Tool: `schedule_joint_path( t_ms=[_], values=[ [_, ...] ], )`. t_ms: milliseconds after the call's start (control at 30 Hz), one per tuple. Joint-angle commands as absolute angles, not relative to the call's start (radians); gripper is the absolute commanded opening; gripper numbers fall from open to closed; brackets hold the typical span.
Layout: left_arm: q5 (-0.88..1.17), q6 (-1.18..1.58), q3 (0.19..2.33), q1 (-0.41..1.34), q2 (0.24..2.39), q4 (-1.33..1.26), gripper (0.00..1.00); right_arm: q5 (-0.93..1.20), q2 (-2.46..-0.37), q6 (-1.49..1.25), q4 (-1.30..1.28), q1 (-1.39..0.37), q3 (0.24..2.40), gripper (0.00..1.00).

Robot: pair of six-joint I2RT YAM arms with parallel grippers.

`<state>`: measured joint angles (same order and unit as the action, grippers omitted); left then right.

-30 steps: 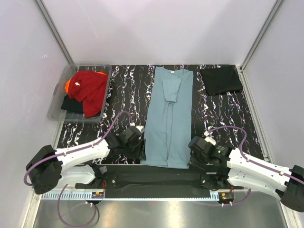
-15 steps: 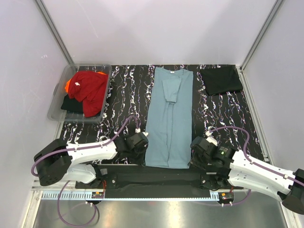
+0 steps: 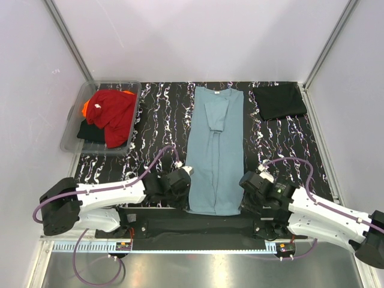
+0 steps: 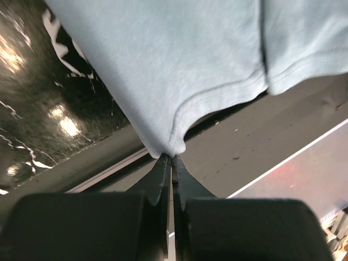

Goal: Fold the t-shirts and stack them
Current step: Fold the tshirt

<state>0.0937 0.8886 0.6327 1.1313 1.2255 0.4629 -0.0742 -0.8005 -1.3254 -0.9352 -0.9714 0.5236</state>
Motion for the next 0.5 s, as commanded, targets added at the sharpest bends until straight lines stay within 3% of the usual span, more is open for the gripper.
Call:
schedule_joint_path(
  t_ms=[0,267,467],
  values=[
    [0.08,0.847,0.713,1.095,1.212,0.483,0.0,-0.185,-0.873,-1.251,-0.94,-0.98,0.658,0.0],
    [0.161,0.686,0.847,0.89,1.322,0.509,0.0,-0.252,-1.116,-1.036,-0.916,-0.899,0.836,0.01],
    [0.213,0.572,0.997,0.766,1.465,0.511,0.0,-0.086,-1.173,-0.747,-0.73,-0.622,0.889,0.02]
  ],
)
